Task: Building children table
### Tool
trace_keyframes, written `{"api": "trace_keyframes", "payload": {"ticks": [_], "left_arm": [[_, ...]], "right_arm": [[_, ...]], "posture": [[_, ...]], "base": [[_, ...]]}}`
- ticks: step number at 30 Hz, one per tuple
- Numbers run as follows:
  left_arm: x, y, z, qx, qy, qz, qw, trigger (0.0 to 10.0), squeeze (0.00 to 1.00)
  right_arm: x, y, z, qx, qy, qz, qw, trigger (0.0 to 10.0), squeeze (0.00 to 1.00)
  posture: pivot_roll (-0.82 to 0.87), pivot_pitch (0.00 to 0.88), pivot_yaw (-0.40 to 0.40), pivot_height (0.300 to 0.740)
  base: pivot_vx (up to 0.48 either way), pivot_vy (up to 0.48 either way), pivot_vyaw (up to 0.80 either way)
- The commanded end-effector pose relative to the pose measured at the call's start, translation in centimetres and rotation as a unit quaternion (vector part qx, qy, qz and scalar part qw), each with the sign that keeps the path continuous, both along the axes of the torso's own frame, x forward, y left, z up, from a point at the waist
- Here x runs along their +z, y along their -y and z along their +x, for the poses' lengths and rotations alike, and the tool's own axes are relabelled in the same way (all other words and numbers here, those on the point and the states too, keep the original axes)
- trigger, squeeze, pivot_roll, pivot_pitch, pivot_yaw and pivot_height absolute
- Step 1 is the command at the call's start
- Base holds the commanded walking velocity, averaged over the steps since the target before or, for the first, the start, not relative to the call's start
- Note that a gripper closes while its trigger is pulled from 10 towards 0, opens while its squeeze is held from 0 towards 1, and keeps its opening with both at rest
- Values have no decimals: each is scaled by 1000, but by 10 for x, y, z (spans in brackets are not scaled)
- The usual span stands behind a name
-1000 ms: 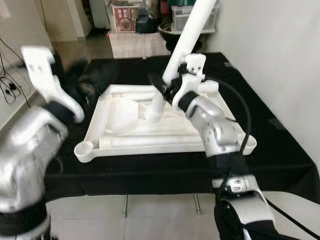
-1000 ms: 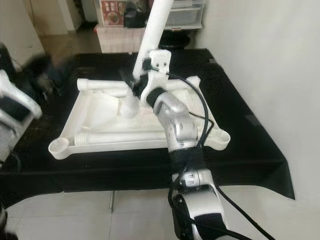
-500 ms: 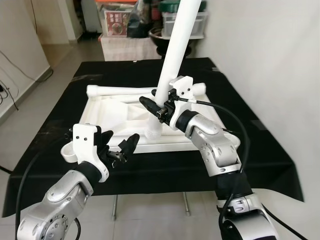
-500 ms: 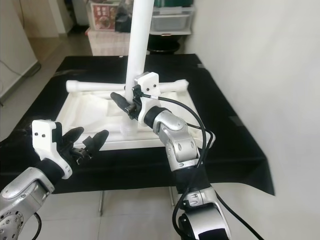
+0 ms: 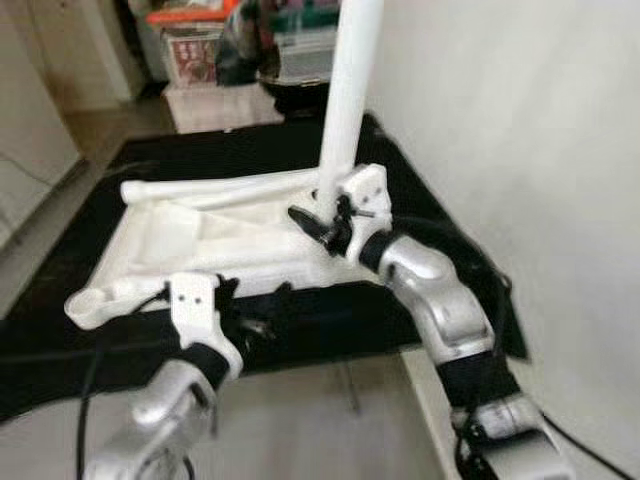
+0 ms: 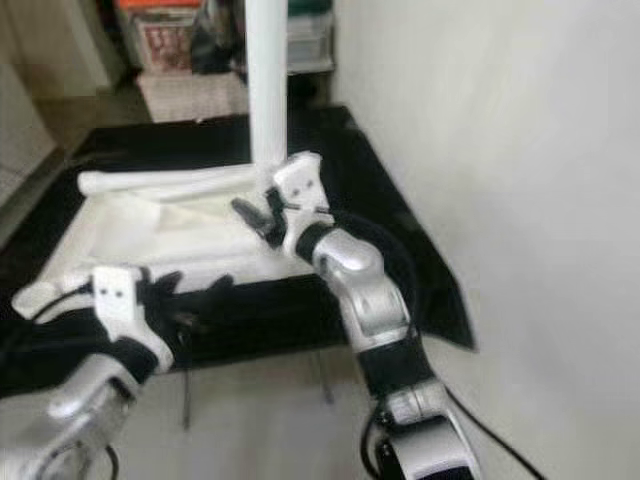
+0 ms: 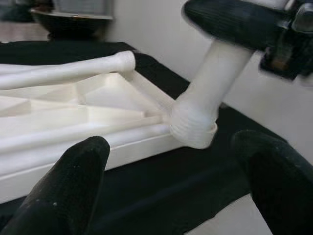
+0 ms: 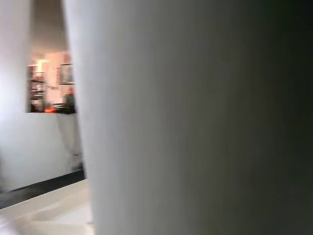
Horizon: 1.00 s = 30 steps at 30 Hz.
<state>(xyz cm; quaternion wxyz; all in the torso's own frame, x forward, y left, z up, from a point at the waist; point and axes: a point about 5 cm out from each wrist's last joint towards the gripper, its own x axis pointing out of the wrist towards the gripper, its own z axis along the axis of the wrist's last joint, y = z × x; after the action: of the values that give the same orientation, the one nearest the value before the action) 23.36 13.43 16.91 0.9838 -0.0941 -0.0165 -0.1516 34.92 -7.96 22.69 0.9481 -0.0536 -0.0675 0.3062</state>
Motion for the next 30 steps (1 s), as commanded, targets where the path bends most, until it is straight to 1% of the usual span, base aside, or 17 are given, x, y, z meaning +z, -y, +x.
{"api": "trace_keyframes", "payload": {"ticks": [1, 2, 4, 5, 6, 8, 11, 15, 18, 20, 22, 23, 24, 26, 28, 29, 30], "left_arm": [[-11, -6, 1, 30, -17, 33, 999, 10000, 0], [-11, -6, 1, 30, -17, 33, 999, 10000, 0], [-19, -6, -1, 36, -22, 60, 997, 10000, 0], [-19, -6, -1, 36, -22, 60, 997, 10000, 0], [-24, -4, -4, 34, -24, 89, 995, 10000, 0], [-27, -3, -6, 29, -26, 97, 995, 10000, 0], [-27, 1, -11, 21, -28, 98, 995, 10000, 0], [-26, 2, -17, 21, -30, 85, 996, 10000, 0], [-26, 0, -20, 36, -34, 89, 995, 10000, 0], [-23, -3, -22, 55, -25, 102, 993, 10000, 0], [-21, -4, -25, 71, -21, 101, 992, 10000, 0], [-21, -4, -25, 71, -21, 101, 992, 10000, 0], [-20, -6, -28, 85, -23, 94, 992, 10000, 0], [-19, -6, -29, 87, -23, 93, 992, 10000, 0], [-16, -4, -34, 87, -21, 96, 991, 10000, 0], [-16, -4, -34, 87, -21, 96, 991, 10000, 0], [-15, -3, -36, 86, -20, 97, 991, 10000, 0]], "right_arm": [[4, -8, 1, -7, 9, -4, 1000, 10000, 0], [4, -8, 1, -7, 9, -4, 1000, 10000, 0], [6, -6, 5, -40, 17, -19, 999, 10000, 0], [6, -6, 5, -40, 17, -19, 999, 10000, 0], [9, -6, 7, -56, 31, -18, 998, 10000, 0], [10, -6, 9, -57, 36, -16, 998, 10000, 0], [14, -5, 12, -60, 49, -19, 997, 10000, 0], [19, -1, 23, -79, 62, -38, 994, 10000, 0], [26, 5, 28, -94, 85, -33, 991, 10000, 0], [33, 11, 33, -112, 103, -23, 988, 10000, 0], [36, 16, 37, -134, 123, -48, 982, 10000, 0], [36, 16, 37, -134, 123, -48, 982, 10000, 0], [36, 18, 40, -156, 142, -75, 975, 10000, 0], [36, 19, 41, -161, 145, -80, 973, 10000, 0], [33, 20, 43, -174, 167, -138, 961, 10000, 0], [33, 20, 43, -174, 167, -138, 961, 10000, 0], [32, 21, 44, -178, 176, -159, 955, 10000, 0]], "posture": [[32, 26, 25, 740], [32, 26, 25, 740], [29, 37, 29, 740], [29, 37, 29, 740], [27, 55, 31, 740], [27, 55, 31, 740], [31, 78, 29, 740], [47, 103, 20, 740], [54, 119, 17, 740], [61, 136, 15, 740], [68, 153, 12, 740], [68, 153, 12, 740], [74, 169, 11, 740], [74, 169, 11, 740], [91, 206, 2, 740], [91, 206, 2, 740], [92, 210, 2, 740]], "base": [[0, 0, 0], [0, 0, 0], [0, 0, 0], [0, 0, 0], [0, 0, 0], [0, 0, 0], [0, 0, 0], [0, 0, 0], [0, 0, 0], [0, 0, 0], [0, 0, 0], [0, 0, 0], [0, 0, 0], [0, 0, 0], [0, 0, 0], [0, 0, 0], [0, 0, 0]]}}
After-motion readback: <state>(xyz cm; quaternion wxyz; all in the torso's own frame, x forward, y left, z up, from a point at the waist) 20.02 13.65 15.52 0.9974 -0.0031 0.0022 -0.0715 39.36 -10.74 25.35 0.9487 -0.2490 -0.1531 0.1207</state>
